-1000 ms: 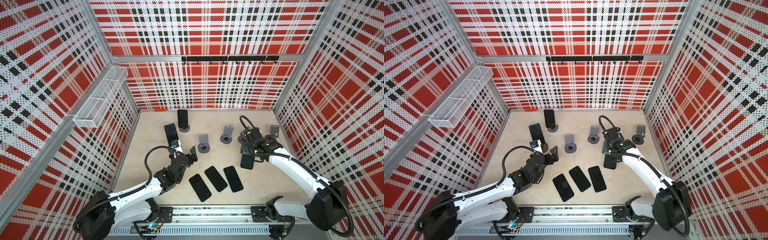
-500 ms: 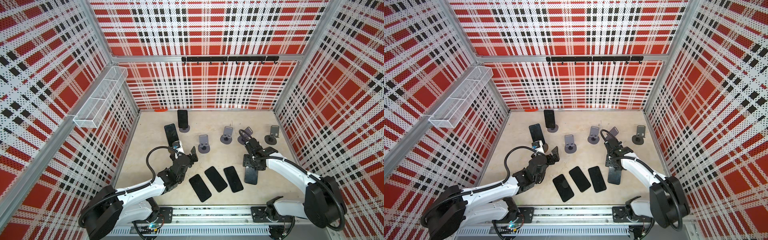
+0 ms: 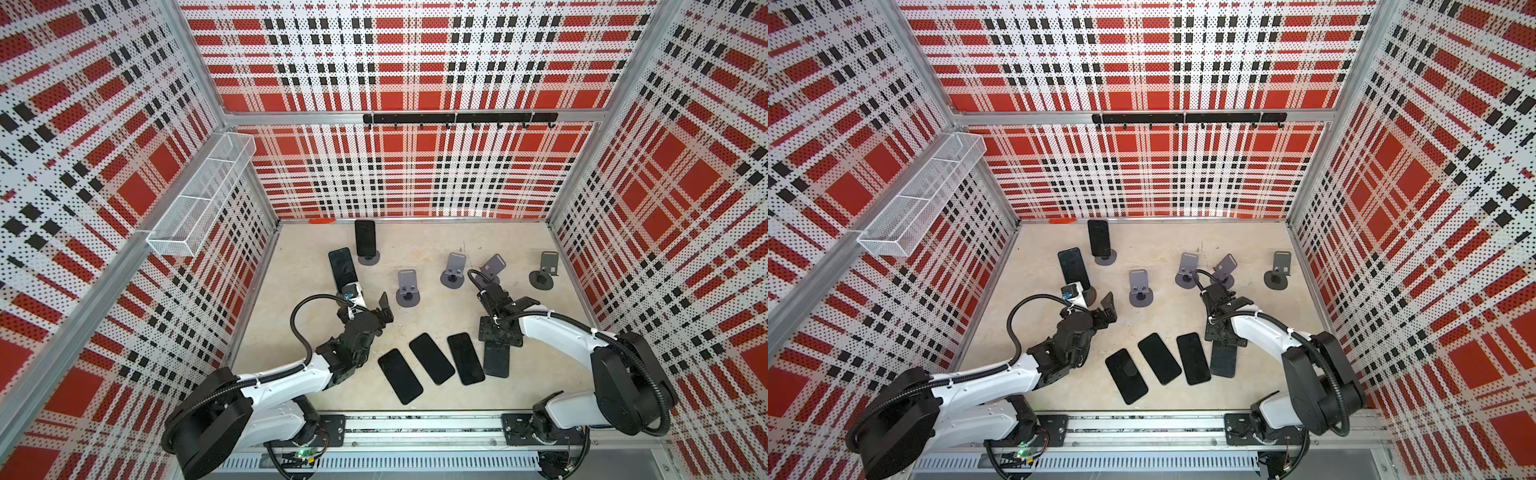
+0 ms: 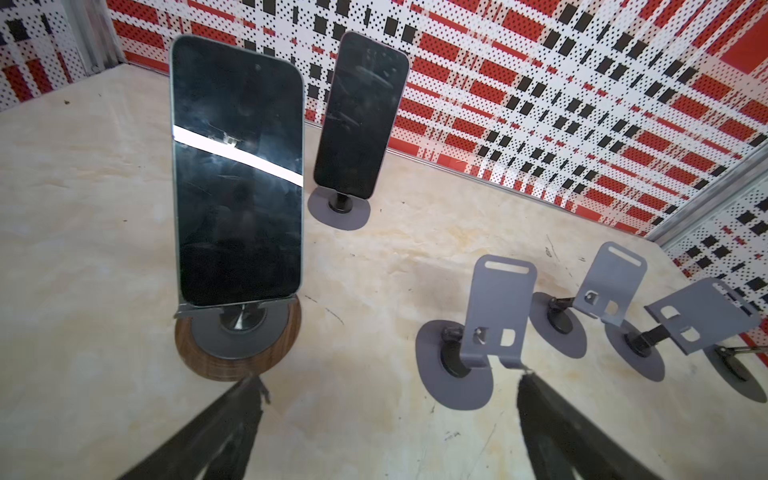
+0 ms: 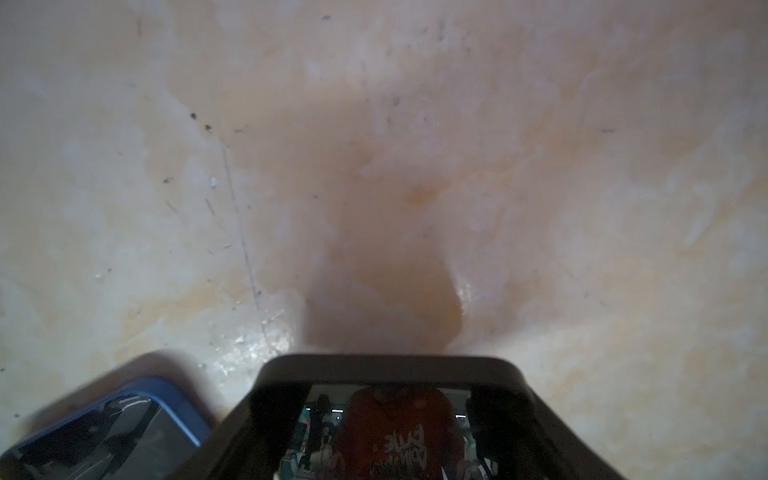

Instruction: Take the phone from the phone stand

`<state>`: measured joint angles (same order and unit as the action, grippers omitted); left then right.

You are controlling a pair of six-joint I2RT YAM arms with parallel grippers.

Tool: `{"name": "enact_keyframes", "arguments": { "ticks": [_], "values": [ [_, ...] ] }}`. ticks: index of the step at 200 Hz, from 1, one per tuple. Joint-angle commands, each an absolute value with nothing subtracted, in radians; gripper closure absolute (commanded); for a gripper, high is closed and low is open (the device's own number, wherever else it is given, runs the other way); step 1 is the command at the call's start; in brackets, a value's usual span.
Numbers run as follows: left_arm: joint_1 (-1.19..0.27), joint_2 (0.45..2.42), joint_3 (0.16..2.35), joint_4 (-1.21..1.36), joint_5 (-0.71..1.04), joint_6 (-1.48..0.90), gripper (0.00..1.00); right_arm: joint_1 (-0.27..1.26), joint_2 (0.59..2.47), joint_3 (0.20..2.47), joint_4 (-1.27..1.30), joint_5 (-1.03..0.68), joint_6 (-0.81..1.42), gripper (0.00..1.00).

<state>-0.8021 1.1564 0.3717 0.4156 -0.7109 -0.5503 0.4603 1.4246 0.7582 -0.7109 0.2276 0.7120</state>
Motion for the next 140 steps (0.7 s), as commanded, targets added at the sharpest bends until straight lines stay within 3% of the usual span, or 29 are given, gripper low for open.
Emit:
{"name": "enact_keyframes", "arguments": {
  "ticks": [1,57,140],
  "values": [
    [-0.782,1.138,0.351,0.460,-0.747,-0.519,0.02,0.492,1.448,0.771,-0.664,0.178,0.764,0.41],
    [-0.736,1.149,0.337,0.467,-0.725,-0.526,0.02,0.591,1.500,0.808,-0.667,0.165,0.829,0.42],
    [-0.730,1.161,0.332,0.475,-0.702,-0.537,0.02,0.560,1.416,0.761,-0.726,0.242,0.799,0.41]
  ]
}}
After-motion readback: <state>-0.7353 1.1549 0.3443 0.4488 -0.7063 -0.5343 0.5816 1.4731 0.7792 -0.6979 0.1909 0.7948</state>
